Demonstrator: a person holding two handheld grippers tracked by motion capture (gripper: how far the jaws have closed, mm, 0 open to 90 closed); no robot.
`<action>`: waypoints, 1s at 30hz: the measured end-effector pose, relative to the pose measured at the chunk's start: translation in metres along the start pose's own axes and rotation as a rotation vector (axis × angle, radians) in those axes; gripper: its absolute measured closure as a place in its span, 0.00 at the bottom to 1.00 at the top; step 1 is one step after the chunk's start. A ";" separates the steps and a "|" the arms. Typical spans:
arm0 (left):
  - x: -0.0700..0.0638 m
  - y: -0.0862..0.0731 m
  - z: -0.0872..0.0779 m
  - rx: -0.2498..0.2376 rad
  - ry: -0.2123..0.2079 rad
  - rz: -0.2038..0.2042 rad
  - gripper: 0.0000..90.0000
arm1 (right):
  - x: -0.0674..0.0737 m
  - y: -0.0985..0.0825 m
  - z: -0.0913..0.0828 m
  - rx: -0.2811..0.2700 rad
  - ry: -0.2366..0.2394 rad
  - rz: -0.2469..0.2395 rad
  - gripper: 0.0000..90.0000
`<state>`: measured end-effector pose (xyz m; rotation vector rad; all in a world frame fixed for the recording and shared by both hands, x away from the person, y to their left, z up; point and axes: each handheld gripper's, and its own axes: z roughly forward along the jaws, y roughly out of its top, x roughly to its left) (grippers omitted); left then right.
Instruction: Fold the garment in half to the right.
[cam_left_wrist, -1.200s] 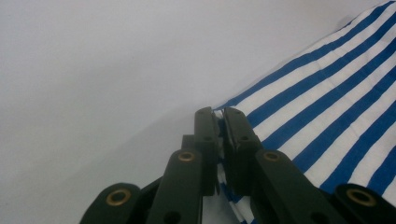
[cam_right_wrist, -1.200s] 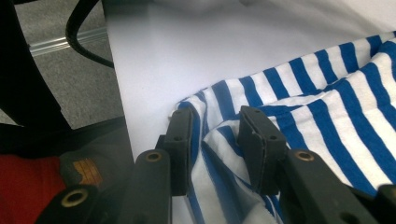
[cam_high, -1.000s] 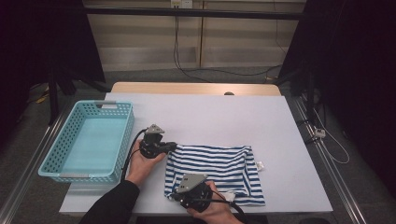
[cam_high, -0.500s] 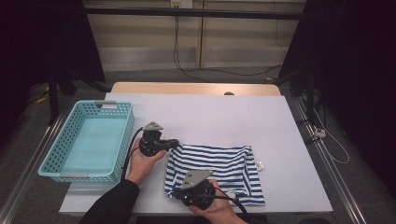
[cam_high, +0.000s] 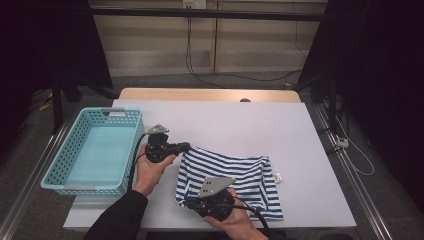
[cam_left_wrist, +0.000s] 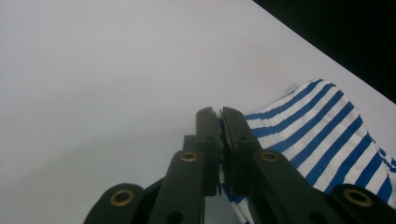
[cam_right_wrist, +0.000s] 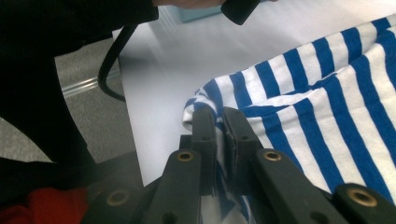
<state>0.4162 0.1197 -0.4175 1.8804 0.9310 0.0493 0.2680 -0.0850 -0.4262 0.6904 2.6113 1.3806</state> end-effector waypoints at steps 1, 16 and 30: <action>0.000 0.001 0.000 -0.010 0.006 0.004 0.96 | 0.000 0.001 -0.001 -0.006 0.004 0.006 0.94; 0.002 0.012 -0.006 -0.015 0.041 -0.011 0.96 | -0.004 0.012 -0.010 -0.078 0.013 0.013 0.94; 0.002 0.034 -0.012 -0.053 0.056 0.024 0.96 | -0.012 0.028 -0.020 -0.140 0.019 0.023 0.94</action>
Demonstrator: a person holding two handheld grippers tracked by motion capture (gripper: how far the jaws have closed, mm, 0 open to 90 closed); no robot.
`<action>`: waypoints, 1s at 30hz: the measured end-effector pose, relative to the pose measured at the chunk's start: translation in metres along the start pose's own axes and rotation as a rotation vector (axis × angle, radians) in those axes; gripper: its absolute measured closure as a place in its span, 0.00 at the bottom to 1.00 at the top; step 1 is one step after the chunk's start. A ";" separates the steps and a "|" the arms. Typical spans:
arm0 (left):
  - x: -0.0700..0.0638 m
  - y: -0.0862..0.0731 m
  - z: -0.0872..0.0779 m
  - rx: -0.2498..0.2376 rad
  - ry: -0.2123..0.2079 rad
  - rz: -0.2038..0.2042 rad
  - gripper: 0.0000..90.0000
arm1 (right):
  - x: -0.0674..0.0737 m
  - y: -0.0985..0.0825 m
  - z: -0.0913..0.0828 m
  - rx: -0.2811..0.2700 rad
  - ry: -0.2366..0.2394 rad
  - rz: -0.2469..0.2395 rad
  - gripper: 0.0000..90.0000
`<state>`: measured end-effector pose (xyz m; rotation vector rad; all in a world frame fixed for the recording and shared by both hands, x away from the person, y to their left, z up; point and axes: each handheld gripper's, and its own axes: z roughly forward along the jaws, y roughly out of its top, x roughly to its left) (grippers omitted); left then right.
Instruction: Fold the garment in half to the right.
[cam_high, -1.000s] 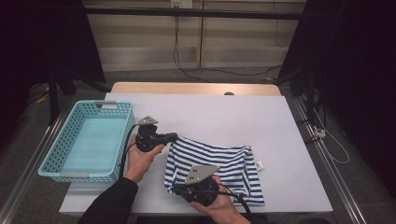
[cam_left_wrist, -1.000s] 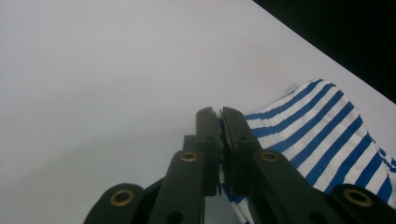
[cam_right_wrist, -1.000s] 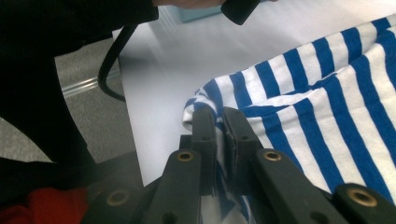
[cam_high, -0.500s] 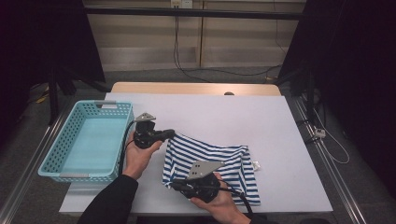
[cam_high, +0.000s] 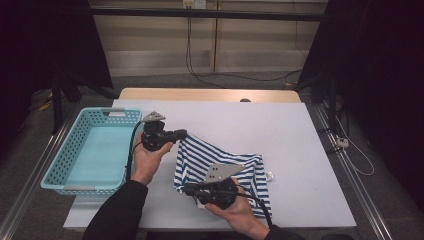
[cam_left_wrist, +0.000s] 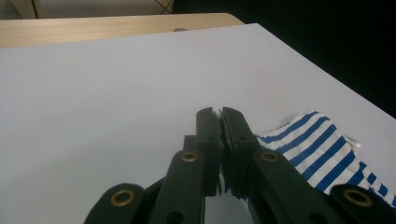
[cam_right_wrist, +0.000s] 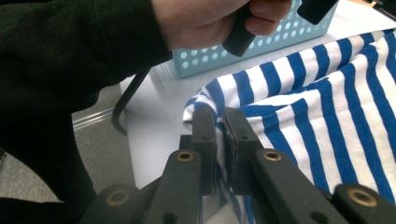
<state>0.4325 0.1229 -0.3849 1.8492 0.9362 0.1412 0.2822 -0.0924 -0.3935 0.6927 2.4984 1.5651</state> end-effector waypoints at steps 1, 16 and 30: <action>0.000 0.002 0.000 0.000 0.002 0.001 0.96 | 0.001 0.002 0.000 -0.004 0.002 0.009 0.94; 0.004 0.018 -0.013 -0.017 0.063 0.024 0.96 | -0.002 0.021 0.005 -0.047 0.003 -0.017 0.94; 0.007 0.031 -0.025 -0.034 0.095 0.021 0.96 | -0.004 0.038 0.008 -0.088 0.014 -0.023 0.94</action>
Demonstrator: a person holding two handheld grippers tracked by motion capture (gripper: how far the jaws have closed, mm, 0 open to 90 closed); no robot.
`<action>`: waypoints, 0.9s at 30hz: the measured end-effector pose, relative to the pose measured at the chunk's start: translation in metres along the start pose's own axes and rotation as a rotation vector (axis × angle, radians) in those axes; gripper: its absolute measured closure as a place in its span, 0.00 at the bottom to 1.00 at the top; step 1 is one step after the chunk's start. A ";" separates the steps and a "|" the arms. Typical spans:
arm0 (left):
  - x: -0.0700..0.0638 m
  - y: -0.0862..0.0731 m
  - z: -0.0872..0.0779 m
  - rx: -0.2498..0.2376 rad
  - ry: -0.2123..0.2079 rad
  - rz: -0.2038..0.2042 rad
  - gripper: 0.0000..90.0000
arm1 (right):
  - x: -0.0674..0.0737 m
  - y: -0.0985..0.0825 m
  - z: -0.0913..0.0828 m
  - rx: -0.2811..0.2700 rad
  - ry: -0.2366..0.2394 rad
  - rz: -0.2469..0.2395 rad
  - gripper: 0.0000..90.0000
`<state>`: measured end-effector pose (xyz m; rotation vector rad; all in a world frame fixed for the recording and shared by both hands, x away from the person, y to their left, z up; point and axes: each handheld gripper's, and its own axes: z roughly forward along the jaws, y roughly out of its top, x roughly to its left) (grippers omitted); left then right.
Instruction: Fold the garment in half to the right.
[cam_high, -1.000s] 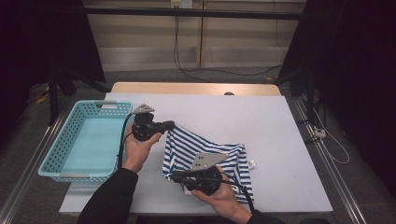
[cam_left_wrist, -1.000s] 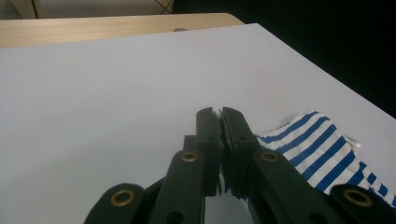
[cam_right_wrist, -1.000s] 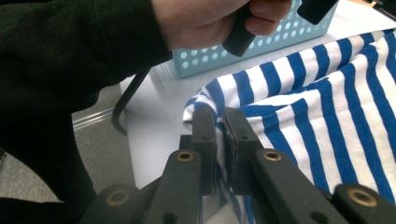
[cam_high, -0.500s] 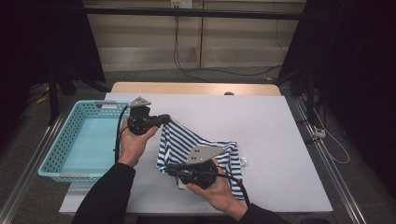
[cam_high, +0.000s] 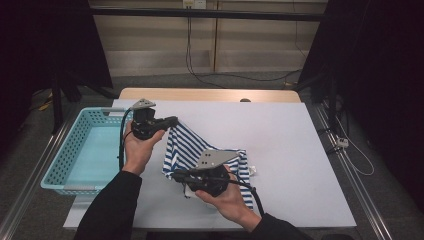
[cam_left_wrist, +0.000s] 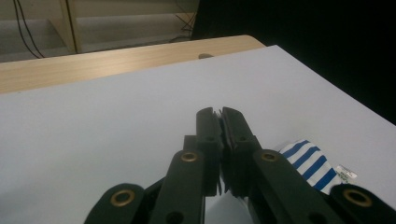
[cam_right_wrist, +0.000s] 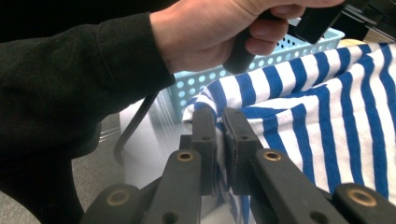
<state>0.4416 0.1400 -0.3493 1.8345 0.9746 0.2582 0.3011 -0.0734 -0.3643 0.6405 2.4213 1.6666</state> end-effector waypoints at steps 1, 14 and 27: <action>0.000 0.001 0.000 -0.007 0.011 0.004 0.96 | 0.000 0.001 0.002 0.001 0.002 0.001 0.94; -0.003 -0.002 0.009 0.024 0.002 0.002 0.96 | -0.001 -0.006 0.004 0.008 -0.005 0.016 0.94; -0.024 -0.004 0.032 0.045 -0.039 0.035 0.96 | -0.001 -0.020 -0.013 0.001 -0.025 0.036 0.94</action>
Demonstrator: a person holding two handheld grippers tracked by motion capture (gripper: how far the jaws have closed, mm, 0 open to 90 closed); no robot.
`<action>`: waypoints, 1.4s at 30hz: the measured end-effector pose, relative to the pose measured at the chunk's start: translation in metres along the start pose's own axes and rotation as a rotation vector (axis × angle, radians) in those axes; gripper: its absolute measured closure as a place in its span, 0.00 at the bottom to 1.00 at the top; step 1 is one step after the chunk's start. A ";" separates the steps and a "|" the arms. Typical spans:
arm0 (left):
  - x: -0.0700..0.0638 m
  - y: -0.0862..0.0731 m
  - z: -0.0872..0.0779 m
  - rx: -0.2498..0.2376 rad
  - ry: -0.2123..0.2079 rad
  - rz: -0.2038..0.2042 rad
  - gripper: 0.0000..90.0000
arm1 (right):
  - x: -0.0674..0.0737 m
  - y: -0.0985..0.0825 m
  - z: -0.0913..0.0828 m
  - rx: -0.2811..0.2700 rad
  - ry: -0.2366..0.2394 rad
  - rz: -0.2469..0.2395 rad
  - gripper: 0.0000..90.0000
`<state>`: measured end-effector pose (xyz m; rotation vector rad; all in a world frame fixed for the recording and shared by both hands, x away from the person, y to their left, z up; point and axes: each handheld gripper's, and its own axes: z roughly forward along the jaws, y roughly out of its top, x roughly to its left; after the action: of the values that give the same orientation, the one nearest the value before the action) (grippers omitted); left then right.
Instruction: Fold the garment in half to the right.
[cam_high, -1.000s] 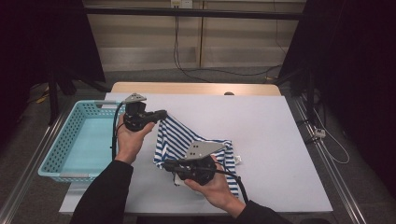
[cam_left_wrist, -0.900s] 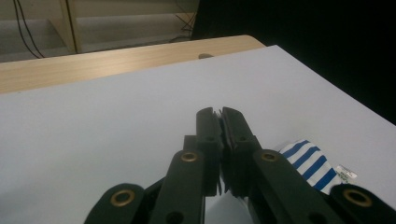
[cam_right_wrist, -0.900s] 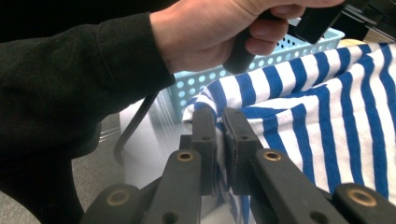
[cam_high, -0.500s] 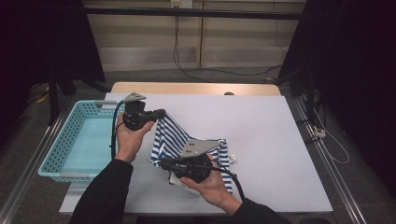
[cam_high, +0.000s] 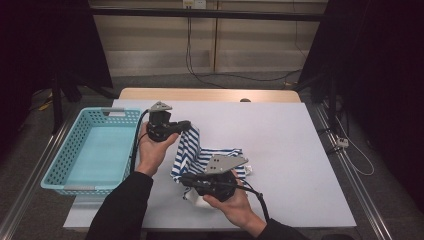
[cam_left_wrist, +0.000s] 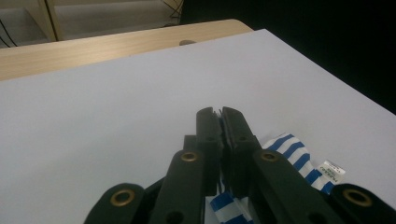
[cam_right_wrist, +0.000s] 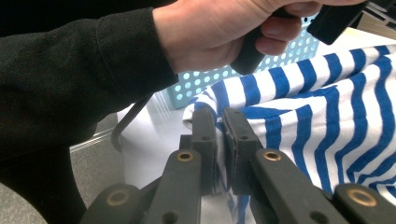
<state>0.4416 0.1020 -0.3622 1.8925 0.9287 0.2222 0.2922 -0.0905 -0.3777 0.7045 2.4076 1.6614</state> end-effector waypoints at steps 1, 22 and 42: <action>-0.003 0.000 0.002 -0.008 -0.004 -0.009 0.96 | 0.001 0.000 -0.001 0.007 -0.001 0.002 0.94; -0.025 -0.007 0.040 0.044 -0.032 0.000 0.96 | -0.008 -0.029 -0.030 0.041 -0.056 0.037 0.94; -0.041 -0.020 0.080 0.074 -0.049 -0.017 0.96 | -0.020 -0.055 -0.055 0.079 -0.106 0.073 0.93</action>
<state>0.4444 0.0230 -0.4098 1.9485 0.9306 0.1322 0.2732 -0.1614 -0.4100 0.8789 2.4117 1.5195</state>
